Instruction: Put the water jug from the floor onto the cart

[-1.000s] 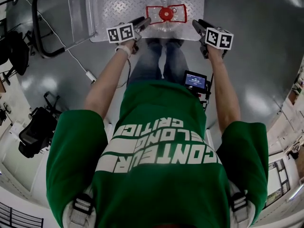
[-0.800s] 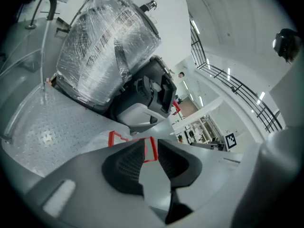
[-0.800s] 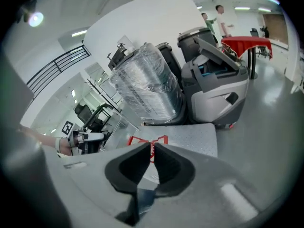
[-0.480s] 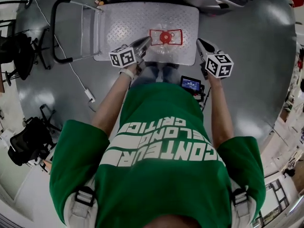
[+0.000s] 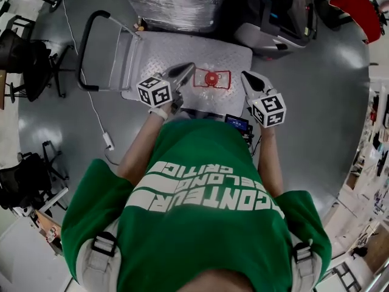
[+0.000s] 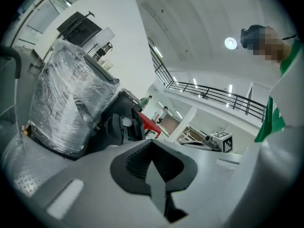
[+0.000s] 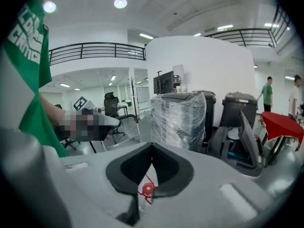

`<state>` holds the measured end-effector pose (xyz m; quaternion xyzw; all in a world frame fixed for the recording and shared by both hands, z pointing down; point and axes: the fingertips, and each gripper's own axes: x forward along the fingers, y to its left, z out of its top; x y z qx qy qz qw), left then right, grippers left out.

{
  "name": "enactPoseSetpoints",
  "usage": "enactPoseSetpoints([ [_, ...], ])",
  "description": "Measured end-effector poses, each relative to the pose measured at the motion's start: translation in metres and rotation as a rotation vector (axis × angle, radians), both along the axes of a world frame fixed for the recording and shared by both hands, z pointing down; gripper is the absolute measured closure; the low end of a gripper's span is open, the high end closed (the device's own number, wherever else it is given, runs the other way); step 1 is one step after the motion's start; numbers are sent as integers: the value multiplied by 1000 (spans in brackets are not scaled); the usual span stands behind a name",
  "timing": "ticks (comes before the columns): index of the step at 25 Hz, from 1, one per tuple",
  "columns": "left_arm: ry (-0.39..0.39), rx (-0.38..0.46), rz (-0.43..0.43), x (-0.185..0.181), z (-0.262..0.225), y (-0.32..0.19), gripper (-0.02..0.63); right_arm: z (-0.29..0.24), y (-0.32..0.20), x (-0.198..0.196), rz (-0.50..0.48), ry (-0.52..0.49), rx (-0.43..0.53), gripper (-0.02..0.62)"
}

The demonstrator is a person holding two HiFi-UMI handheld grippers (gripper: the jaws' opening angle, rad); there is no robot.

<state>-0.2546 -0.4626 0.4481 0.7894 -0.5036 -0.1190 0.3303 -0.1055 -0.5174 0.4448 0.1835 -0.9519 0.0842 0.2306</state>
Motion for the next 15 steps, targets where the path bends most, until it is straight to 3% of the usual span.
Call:
enactPoseSetpoints([
  [3, -33, 17, 0, 0, -9, -2, 592, 6, -2, 0, -15, 47, 29, 603],
  [15, -107, 18, 48, 22, -7, -20, 592, 9, -20, 14, 0, 51, 27, 603],
])
